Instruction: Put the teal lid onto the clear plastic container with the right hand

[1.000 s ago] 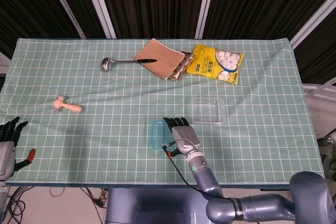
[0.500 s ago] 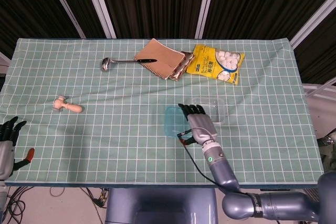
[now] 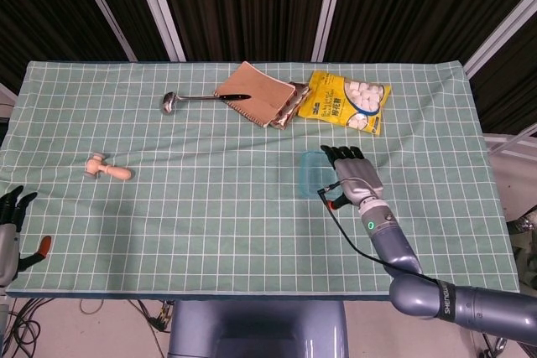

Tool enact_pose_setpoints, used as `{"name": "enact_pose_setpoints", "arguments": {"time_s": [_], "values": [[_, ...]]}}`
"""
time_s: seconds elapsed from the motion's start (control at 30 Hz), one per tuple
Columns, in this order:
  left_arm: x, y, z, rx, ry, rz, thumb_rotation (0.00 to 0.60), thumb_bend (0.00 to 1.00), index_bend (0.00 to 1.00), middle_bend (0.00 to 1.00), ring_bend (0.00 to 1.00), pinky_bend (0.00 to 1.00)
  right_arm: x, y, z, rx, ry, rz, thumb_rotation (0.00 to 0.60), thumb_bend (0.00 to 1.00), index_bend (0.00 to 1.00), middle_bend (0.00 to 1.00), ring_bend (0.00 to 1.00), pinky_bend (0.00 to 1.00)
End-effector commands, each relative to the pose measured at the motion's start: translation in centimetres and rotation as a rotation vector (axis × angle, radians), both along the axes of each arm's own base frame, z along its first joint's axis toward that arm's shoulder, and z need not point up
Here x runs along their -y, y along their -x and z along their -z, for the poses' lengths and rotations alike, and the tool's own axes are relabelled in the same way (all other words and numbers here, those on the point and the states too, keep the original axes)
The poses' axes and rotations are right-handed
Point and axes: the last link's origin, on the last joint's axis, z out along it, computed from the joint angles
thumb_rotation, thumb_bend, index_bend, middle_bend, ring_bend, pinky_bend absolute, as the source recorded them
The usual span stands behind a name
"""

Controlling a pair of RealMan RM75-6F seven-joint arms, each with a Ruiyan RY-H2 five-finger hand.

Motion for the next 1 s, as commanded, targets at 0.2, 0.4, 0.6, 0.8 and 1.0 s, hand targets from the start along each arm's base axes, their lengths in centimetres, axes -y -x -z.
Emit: {"name": "enact_pose_setpoints", "arguments": {"time_s": [0.2, 0.4, 0.6, 0.8, 1.0], "values": [[-0.2, 0.1, 0.1, -0.014, -0.009, -0.017, 0.6, 0.35, 0.13, 0.0, 0.0, 0.0, 3.0, 3.6, -2.1, -0.057, -0.022, -0.049, 0.6, 0.29, 0.0, 0.48, 0.06, 0.0], [-0.2, 0.2, 0.2, -0.021, -0.012, -0.022, 0.6, 0.35, 0.13, 0.0, 0.0, 0.0, 3.8, 4.6, -2.1, -0.042, -0.06, -0.049, 0.6, 0.29, 0.0, 0.48, 0.06, 0.0], [-0.3, 0.2, 0.2, -0.024, -0.018, -0.029, 0.6, 0.35, 0.13, 0.0, 0.0, 0.0, 4.4, 5.3, -1.6, -0.04, -0.084, -0.045, 0.6, 0.29, 0.0, 0.48, 0.06, 0.0], [-0.3, 0.2, 0.4, -0.025, -0.015, -0.036, 0.6, 0.35, 0.13, 0.0, 0.0, 0.0, 4.6, 4.8, -0.7, -0.01, -0.078, -0.026, 0.6, 0.29, 0.0, 0.48, 0.06, 0.0], [-0.4, 0.2, 0.5, -0.017, -0.004, -0.044, 0.6, 0.35, 0.13, 0.0, 0.0, 0.0, 4.4, 4.1, 1.2, -0.04, -0.076, 0.017, 0.6, 0.29, 0.0, 0.48, 0.06, 0.0]]}}
